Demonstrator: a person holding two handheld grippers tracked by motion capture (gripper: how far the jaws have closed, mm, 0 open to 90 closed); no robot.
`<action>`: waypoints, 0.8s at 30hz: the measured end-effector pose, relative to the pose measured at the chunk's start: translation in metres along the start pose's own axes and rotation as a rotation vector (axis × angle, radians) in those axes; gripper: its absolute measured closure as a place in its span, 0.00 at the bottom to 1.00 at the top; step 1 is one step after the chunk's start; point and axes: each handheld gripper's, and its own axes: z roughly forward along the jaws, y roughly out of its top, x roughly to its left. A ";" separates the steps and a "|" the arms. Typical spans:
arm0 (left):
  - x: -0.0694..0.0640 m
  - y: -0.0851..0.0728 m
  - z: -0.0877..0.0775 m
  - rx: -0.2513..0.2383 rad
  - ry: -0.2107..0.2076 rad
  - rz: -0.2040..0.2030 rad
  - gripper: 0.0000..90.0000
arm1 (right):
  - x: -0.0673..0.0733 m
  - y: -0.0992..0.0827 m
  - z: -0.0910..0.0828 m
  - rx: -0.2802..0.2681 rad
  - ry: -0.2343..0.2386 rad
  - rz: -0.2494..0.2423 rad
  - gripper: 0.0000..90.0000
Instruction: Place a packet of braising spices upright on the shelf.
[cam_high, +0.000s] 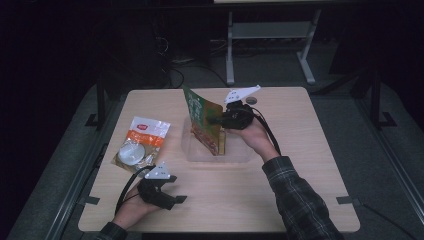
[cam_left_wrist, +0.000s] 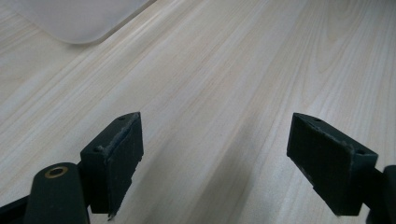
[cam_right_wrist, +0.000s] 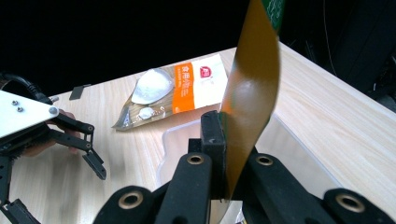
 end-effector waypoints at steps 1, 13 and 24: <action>0.000 0.000 0.000 0.001 0.000 0.000 0.20 | 0.000 0.000 0.001 0.000 0.002 -0.001 1.00; -0.001 0.000 0.001 0.005 0.000 0.004 0.20 | 0.004 -0.002 0.008 0.036 0.001 -0.016 0.99; -0.001 0.000 0.002 0.010 -0.004 0.005 0.20 | 0.013 -0.001 0.000 0.044 -0.052 -0.001 0.46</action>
